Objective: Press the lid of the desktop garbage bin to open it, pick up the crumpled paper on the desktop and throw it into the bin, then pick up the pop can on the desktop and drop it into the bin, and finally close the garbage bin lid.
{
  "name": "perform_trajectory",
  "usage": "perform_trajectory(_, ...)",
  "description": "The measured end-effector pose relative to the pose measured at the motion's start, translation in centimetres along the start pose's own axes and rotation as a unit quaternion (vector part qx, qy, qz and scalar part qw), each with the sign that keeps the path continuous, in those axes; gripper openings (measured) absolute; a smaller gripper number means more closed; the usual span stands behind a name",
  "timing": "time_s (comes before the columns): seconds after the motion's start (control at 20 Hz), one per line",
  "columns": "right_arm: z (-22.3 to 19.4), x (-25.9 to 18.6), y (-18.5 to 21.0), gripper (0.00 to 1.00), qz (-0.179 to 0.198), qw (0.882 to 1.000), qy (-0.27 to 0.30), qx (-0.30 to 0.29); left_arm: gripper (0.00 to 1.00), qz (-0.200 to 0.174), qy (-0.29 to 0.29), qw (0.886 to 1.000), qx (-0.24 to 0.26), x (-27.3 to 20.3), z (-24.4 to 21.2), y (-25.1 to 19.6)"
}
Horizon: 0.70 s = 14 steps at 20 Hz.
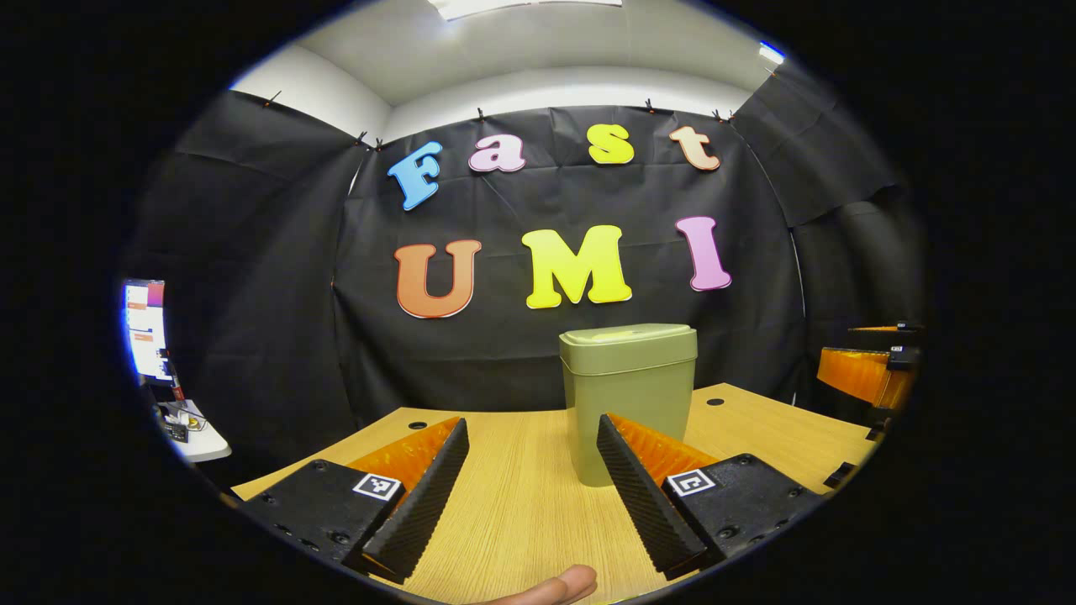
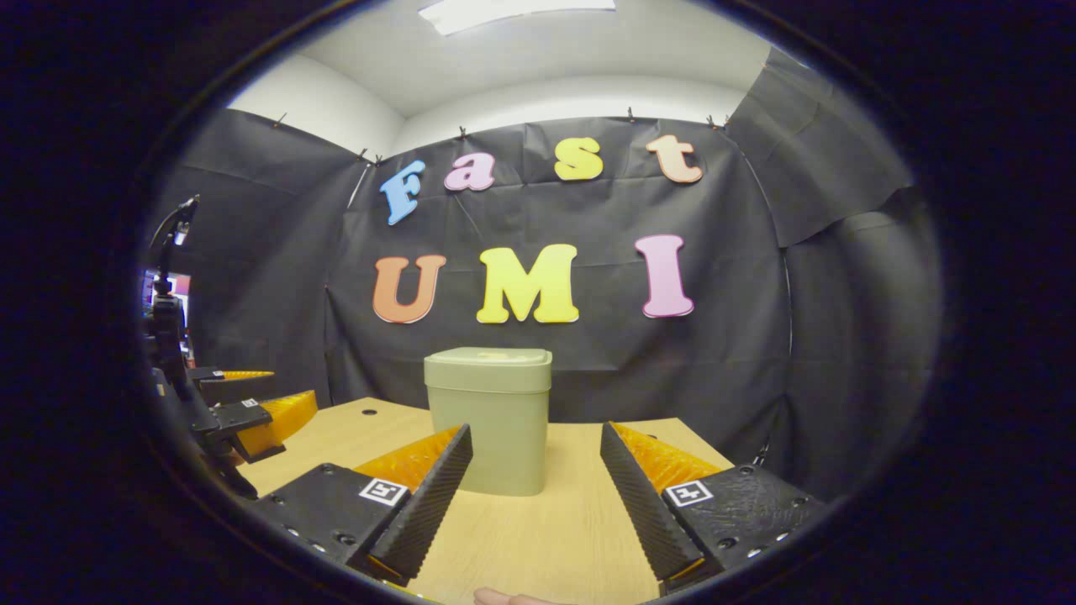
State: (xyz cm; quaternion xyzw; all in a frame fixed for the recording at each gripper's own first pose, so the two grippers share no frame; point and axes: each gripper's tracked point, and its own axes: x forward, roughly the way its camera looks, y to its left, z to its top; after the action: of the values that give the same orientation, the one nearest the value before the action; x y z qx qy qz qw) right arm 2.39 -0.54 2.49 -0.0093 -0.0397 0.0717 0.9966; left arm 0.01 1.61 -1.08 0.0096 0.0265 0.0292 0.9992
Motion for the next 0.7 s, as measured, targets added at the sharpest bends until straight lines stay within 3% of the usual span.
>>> perform_trajectory(0.7,-0.9,-0.2,0.5,0.95,-0.012,1.0,0.004,-0.018,0.99,-0.004,0.021,1.0,-0.013,0.3,-1.2,-0.1)
